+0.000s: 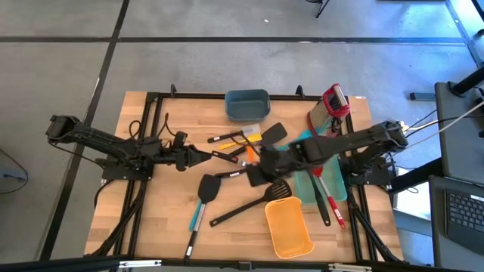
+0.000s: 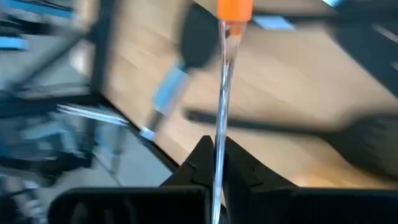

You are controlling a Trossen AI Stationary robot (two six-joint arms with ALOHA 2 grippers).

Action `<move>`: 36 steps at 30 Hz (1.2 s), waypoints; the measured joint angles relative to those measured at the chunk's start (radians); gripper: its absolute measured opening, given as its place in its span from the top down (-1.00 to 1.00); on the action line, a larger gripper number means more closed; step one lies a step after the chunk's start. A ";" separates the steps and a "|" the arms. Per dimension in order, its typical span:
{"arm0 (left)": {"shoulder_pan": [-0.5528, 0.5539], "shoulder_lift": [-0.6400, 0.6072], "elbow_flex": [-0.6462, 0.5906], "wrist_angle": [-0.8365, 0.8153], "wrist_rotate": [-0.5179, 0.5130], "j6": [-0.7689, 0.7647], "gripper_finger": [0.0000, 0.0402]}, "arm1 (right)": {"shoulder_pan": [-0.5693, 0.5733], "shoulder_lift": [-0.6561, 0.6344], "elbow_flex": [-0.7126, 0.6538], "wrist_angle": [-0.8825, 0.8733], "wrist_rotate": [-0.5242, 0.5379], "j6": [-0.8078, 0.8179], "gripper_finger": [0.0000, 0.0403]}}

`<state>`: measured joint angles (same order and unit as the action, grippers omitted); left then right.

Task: Pick & Place Kitchen Items
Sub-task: Put the small orange spatula into the yellow bin

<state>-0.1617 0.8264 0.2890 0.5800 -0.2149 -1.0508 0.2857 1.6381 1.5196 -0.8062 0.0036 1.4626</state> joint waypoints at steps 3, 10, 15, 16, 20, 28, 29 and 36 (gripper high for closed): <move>-0.001 0.000 0.000 -0.005 0.004 -0.003 0.17 | 0.068 -0.026 0.000 -0.088 -0.005 0.088 0.94; -0.001 0.000 0.000 -0.009 0.014 -0.004 0.17 | 0.259 -0.019 0.000 -0.120 -0.040 0.340 0.94; -0.001 0.000 0.000 -0.009 0.015 0.008 0.17 | 0.365 -0.002 -0.001 -0.185 -0.045 0.473 0.94; -0.001 0.000 0.000 -0.009 0.015 0.008 0.17 | 0.381 0.003 -0.001 -0.207 -0.044 0.491 0.94; 0.000 0.000 0.000 -0.015 0.021 0.007 0.17 | 0.415 0.032 -0.001 -0.224 -0.038 0.512 0.94; 0.000 0.000 0.000 -0.024 0.034 -0.018 0.17 | 0.424 0.149 -0.001 -0.208 -0.113 0.457 0.94; 0.000 0.000 0.000 -0.024 0.037 -0.024 0.17 | 0.424 0.165 -0.001 -0.203 -0.132 0.452 0.94; 0.000 0.000 0.000 -0.024 0.060 -0.038 0.17 | 0.423 0.230 -0.001 -0.191 -0.115 0.433 0.94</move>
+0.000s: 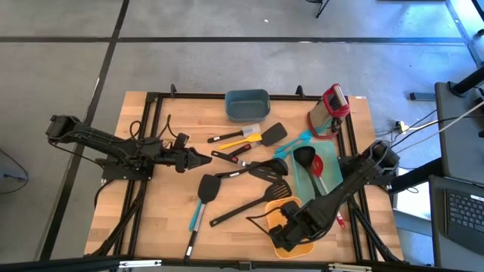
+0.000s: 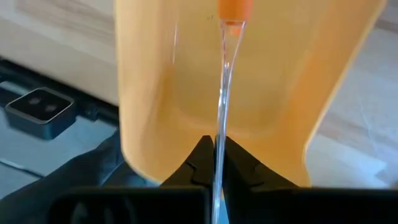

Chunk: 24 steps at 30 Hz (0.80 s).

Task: Pick & Place Kitchen Items
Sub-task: Put the small orange spatula into the yellow bin

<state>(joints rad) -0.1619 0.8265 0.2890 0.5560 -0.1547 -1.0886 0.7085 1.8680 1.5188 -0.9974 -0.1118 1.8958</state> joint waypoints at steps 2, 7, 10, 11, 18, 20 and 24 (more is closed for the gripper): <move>0.000 0.000 0.000 0.000 -0.002 0.000 0.17 | -0.008 0.012 0.000 0.000 0.001 -0.004 0.94; 0.000 0.000 0.000 0.000 -0.004 -0.007 0.17 | -0.014 0.041 -0.019 0.049 -0.001 -0.006 0.94; 0.000 0.000 0.000 0.000 -0.003 -0.013 0.17 | -0.008 0.065 -0.020 0.064 -0.006 0.008 0.94; 0.000 0.000 0.000 0.000 -0.003 -0.015 0.17 | -0.006 0.072 -0.020 0.067 -0.006 0.009 0.94; 0.000 0.000 0.000 0.000 -0.002 -0.020 0.17 | -0.006 0.099 -0.020 0.066 -0.004 0.026 0.94; 0.000 0.000 0.000 0.000 -0.002 -0.020 0.17 | -0.006 0.111 -0.020 0.067 -0.005 0.023 0.94; 0.000 0.000 0.000 0.000 -0.002 -0.019 0.17 | -0.006 0.138 -0.021 0.080 -0.021 0.019 0.94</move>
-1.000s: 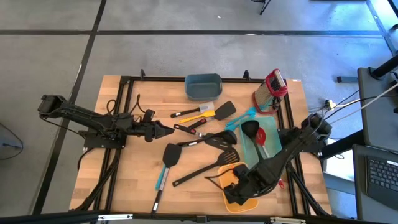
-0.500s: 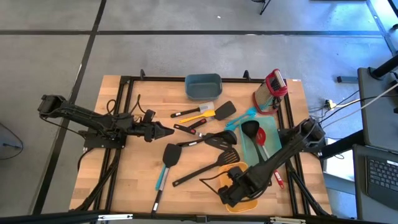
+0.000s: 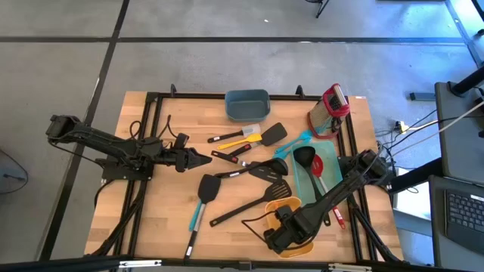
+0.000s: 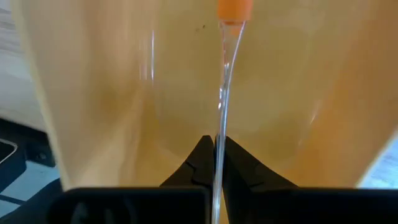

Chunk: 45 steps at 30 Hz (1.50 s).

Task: Pick & Place Kitchen Items
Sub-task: Put the small orange spatula into the yellow bin, then put the large black spatula into the blue bin

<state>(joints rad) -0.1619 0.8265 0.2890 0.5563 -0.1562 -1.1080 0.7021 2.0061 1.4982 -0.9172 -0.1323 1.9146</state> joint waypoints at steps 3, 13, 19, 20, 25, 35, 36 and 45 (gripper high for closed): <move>0.000 0.000 0.000 0.000 -0.001 0.001 0.17 | -0.004 0.006 0.000 0.000 0.000 -0.008 0.94; 0.000 0.000 0.000 -0.001 -0.002 0.000 0.17 | -0.020 0.007 0.000 -0.016 -0.003 -0.058 0.82; 0.000 0.000 0.000 -0.001 -0.002 0.000 0.17 | -0.027 0.007 0.000 -0.015 -0.003 -0.071 0.51; 0.000 0.000 0.000 -0.001 -0.002 0.000 0.17 | -0.027 0.007 0.000 -0.016 -0.003 -0.071 0.49; 0.000 0.000 0.000 -0.001 -0.002 -0.004 0.17 | -0.027 0.007 0.000 -0.017 -0.003 -0.071 0.44; 0.000 0.000 0.000 -0.001 -0.002 -0.004 0.17 | -0.030 -0.009 0.000 -0.026 0.059 -0.164 0.43; 0.000 0.000 0.000 -0.001 -0.001 -0.005 0.17 | -0.034 -0.018 0.000 -0.024 0.061 -0.187 0.43; 0.000 0.000 0.000 0.000 0.018 -0.015 0.17 | -0.076 -0.136 0.000 -0.026 0.109 -0.415 0.43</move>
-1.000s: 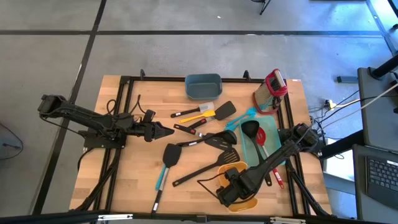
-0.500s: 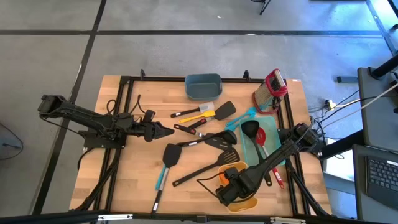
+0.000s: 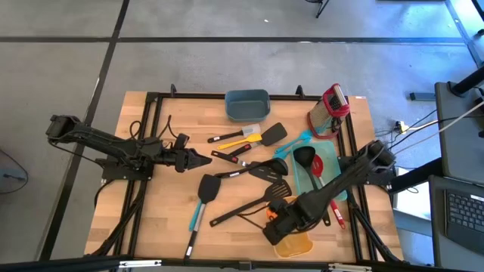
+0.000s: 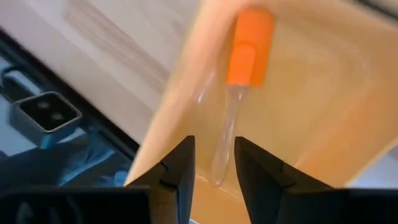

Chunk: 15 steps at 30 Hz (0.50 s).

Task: Pick & Place Kitchen Items
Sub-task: Put the large black spatula into the blue bin

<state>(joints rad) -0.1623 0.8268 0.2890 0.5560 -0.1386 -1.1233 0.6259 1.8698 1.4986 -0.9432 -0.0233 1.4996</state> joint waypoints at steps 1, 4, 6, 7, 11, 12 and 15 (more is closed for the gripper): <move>0.000 0.000 0.000 0.000 0.000 0.000 0.17 | -0.010 -0.014 0.000 -0.004 0.009 -0.014 0.43; 0.000 0.000 0.000 0.000 0.000 0.000 0.17 | -0.041 -0.061 0.000 0.004 0.042 -0.046 0.43; 0.000 0.000 0.000 0.000 0.000 0.000 0.17 | -0.060 -0.088 0.000 0.010 0.058 -0.072 0.43; 0.000 0.000 0.000 0.000 0.000 0.000 0.17 | -0.071 -0.101 0.000 0.013 0.061 -0.085 0.43; 0.000 0.000 0.000 0.000 0.001 -0.006 0.17 | -0.111 -0.148 0.000 0.054 0.064 -0.157 0.43; 0.000 0.000 0.000 0.000 0.001 -0.007 0.17 | -0.122 -0.156 0.000 0.064 0.065 -0.175 0.43; 0.000 0.000 0.000 0.000 0.001 -0.008 0.17 | -0.155 -0.177 0.000 0.109 0.080 -0.223 0.43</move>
<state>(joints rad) -0.1623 0.8268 0.2890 0.5560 -0.1375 -1.1309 0.4714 1.6925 1.4986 -0.8339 0.0564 1.2764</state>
